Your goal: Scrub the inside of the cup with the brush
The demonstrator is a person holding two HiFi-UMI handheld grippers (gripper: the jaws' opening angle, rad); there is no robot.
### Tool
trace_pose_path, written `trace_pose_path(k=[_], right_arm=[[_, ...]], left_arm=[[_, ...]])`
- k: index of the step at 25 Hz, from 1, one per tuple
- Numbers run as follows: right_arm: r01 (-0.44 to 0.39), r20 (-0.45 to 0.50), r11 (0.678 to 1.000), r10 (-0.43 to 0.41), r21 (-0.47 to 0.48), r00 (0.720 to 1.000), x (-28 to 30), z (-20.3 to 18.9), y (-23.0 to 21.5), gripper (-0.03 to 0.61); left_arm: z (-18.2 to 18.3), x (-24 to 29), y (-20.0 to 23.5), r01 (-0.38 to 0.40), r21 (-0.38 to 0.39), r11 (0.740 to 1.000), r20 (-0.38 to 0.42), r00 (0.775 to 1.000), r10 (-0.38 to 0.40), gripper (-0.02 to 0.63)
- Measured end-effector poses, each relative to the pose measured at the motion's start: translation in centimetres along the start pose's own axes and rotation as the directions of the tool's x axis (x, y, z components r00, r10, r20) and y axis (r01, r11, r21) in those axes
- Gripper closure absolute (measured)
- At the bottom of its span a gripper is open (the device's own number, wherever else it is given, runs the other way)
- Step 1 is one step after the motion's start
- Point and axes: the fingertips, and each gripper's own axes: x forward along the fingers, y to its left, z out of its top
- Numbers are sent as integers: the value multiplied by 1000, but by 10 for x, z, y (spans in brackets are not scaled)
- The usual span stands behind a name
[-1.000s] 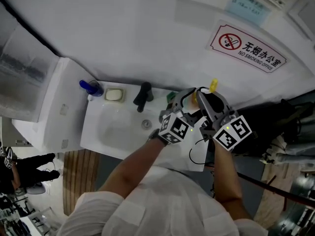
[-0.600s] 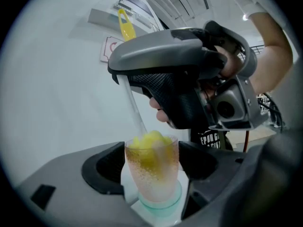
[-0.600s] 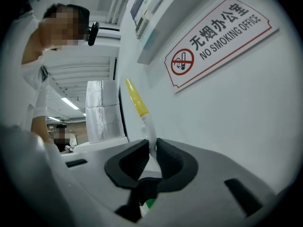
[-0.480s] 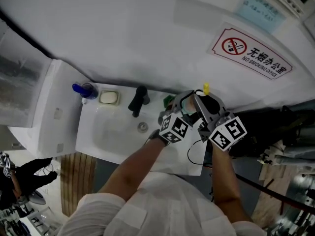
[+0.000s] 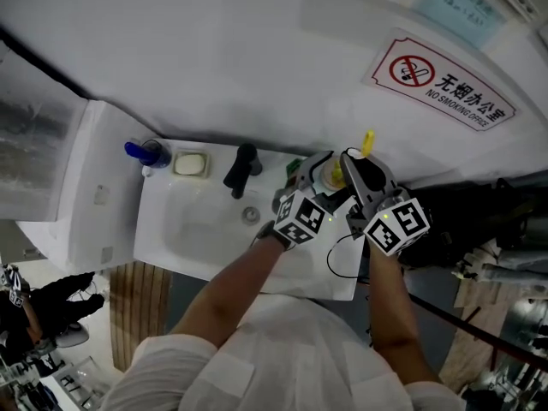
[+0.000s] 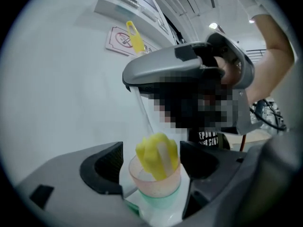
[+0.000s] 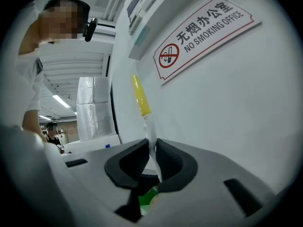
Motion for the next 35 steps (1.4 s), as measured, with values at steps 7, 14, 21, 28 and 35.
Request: trace_pose_path(k=[7,14,21,28,35], right_arm=[[21,44,999,-22,30,999,-5,12,-4,533],[27,99,998,-32,51,995,-14,33,-3,534],[25,171,997,-39,79,985,-25,60,-1,532],[25,261,997,-45,77,964,-46,97,8,532],[30,310,998,-45,53,950,-76,120,24,532]], left_arm=[[7,-12,10,-22,-32,999,17,1000,23,267],[24,-23,14,-29,-74,997,64,997,34,267],[44,-43,23,-50,-121,991,119,991,65,268],[81,-78,48,-97,-273,957,215,964,159,268],[113,-128,66,-139,-357,923,265,933,243,273]])
